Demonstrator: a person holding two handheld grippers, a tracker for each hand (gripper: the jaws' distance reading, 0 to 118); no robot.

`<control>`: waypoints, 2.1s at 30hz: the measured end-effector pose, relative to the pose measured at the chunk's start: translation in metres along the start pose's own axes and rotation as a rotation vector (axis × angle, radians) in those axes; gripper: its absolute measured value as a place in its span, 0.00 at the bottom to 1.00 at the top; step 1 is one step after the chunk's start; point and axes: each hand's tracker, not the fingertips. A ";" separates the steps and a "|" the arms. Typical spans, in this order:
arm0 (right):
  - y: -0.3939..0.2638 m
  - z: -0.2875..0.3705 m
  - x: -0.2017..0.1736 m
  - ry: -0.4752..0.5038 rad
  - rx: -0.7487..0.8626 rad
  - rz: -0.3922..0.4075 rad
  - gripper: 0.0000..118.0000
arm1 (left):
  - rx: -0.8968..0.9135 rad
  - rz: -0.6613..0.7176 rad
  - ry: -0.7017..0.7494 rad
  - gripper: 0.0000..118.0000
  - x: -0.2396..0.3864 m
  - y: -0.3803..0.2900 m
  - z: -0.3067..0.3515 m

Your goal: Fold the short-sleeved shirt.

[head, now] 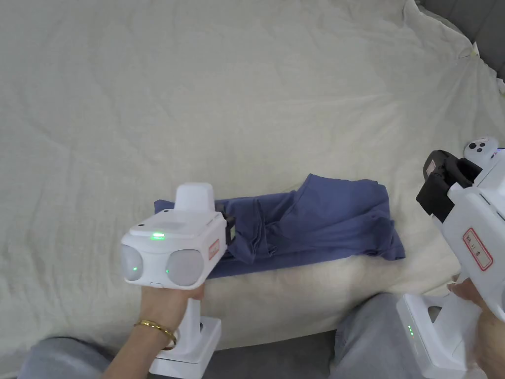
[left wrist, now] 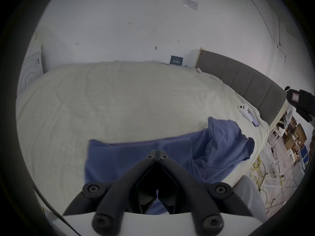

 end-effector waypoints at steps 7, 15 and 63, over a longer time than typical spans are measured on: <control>0.000 0.003 0.006 -0.015 -0.002 -0.003 0.00 | -0.122 0.019 -0.062 0.00 0.031 -0.034 -0.023; 0.002 0.007 0.005 -0.023 -0.002 -0.002 0.00 | -0.172 0.112 -0.114 0.00 0.048 -0.038 -0.035; 0.008 -0.014 -0.076 0.205 0.006 0.035 0.00 | 0.101 0.217 0.061 1.00 -0.121 0.037 0.102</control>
